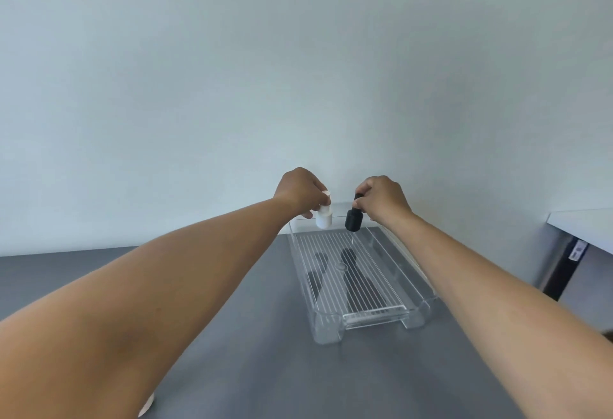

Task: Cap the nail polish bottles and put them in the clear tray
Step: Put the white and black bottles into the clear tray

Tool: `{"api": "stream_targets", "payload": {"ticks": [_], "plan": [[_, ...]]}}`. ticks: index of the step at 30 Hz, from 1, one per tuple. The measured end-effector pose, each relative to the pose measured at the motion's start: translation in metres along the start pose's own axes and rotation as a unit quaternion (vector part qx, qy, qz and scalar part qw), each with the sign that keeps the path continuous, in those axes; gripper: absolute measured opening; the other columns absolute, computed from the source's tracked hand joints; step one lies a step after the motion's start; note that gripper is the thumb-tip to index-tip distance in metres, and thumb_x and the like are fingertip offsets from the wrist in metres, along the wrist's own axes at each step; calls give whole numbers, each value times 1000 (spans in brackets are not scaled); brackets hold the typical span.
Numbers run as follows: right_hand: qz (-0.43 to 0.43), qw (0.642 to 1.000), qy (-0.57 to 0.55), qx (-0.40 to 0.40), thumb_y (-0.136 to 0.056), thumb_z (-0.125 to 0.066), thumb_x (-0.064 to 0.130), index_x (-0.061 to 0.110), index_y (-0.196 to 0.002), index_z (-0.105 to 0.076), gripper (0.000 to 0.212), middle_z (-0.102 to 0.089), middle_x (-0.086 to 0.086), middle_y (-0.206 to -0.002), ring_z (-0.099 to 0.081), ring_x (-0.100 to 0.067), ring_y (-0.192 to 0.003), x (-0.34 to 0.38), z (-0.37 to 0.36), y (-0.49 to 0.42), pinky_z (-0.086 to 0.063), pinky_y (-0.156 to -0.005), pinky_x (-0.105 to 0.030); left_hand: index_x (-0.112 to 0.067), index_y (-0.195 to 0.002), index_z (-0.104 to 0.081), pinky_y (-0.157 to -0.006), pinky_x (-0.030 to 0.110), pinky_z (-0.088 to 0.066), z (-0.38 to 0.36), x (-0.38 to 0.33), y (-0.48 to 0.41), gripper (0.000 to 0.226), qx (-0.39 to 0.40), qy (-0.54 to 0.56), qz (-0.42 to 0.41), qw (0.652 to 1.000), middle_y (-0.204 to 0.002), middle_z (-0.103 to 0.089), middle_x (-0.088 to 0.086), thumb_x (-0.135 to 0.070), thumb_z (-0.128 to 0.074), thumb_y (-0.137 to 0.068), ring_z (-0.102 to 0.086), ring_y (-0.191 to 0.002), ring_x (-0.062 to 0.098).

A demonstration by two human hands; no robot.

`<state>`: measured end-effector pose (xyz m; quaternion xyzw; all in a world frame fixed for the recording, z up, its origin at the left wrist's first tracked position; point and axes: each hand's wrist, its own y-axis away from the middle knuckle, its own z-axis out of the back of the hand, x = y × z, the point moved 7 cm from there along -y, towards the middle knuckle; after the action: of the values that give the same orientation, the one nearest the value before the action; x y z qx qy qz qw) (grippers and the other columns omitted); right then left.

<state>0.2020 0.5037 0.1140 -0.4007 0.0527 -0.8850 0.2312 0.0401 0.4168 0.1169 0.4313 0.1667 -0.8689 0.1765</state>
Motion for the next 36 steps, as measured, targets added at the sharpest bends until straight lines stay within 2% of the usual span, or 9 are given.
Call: {"api": "stream_targets", "payload": {"ticks": [5, 14, 18, 21, 26, 29, 32, 34, 36], "plan": [[7, 999, 34, 2, -78, -71, 7, 15, -90, -70, 14, -68, -3, -92, -63, -22, -86, -10, -12, -25, -47, -71, -28, -7, -91, -75, -68, 37, -64, -21, 10, -26, 14, 1, -22, 12, 1000, -85, -77, 10, -8, -74, -77, -76, -81, 24], [16, 998, 51, 17, -76, -75, 8, 19, -83, -68, 15, -70, -3, -94, -63, -20, -85, -15, -29, -41, -49, -72, -28, -4, -88, -76, -73, 44, -64, -38, 19, -39, 11, -9, -39, 19, 999, -87, -77, 13, -9, -76, -77, -76, -82, 28], [17, 998, 60, 26, -76, -75, 7, 15, -93, -70, 19, -71, -4, -100, -64, -21, -90, -15, -34, -42, -51, -75, -29, -9, -81, -72, -72, 43, -64, -37, 21, -41, 5, -15, -38, 18, 999, -84, -77, 11, -9, -76, -79, -76, -81, 26], [18, 997, 68, 31, -75, -76, 8, 14, -99, -70, 25, -70, -6, -105, -63, -22, -92, -14, -33, -42, -49, -76, -29, -9, -94, -72, -71, 41, -64, -37, 22, -39, 17, -9, -35, 21, 999, -86, -75, 9, -9, -77, -78, -75, -82, 25], [-2, 997, 69, 22, -82, -71, 11, 14, -120, -63, 39, -65, -7, -121, -61, -25, -108, -13, -28, -37, -46, -83, -28, -8, -113, -67, -71, 40, -64, -24, 18, -29, 36, -11, -30, 17, 999, -100, -70, 10, -13, -80, -79, -73, -86, 26], [-7, 998, 60, -7, -88, -65, 15, 15, -125, -60, 37, -62, -7, -125, -59, -24, -112, -8, -17, -26, -43, -83, -27, -12, -115, -67, -72, 40, -63, -2, 13, -17, 35, -24, -19, 7, 1000, -99, -70, 8, -15, -77, -82, -72, -88, 26], [10, 999, 34, -34, -91, -59, 15, 15, -116, -65, 25, -66, -2, -118, -60, -21, -111, 8, -2, -4, -42, -82, -25, -17, -102, -72, -78, 38, -62, 31, 5, 8, 18, -38, -21, -20, 999, -96, -72, 1, -18, -74, -84, -71, -88, 22], [30, 998, -9, -45, -91, -57, 16, 19, -100, -69, 15, -68, 5, -102, -63, -16, -100, 23, 8, 16, -41, -74, -22, -24, -87, -72, -81, 34, -59, 53, -1, 30, 5, -45, -26, -38, 998, -94, -72, -9, -21, -72, -84, -67, -85, 15], [47, 996, -59, -47, -90, -57, 16, 22, -87, -69, 14, -67, 11, -92, -61, -11, -89, 44, 13, 41, -41, -68, -21, -28, -82, -73, -77, 31, -56, 78, -4, 59, 4, -50, -26, -52, 997, -86, -69, -19, -24, -72, -83, -65, -78, 10]]}}
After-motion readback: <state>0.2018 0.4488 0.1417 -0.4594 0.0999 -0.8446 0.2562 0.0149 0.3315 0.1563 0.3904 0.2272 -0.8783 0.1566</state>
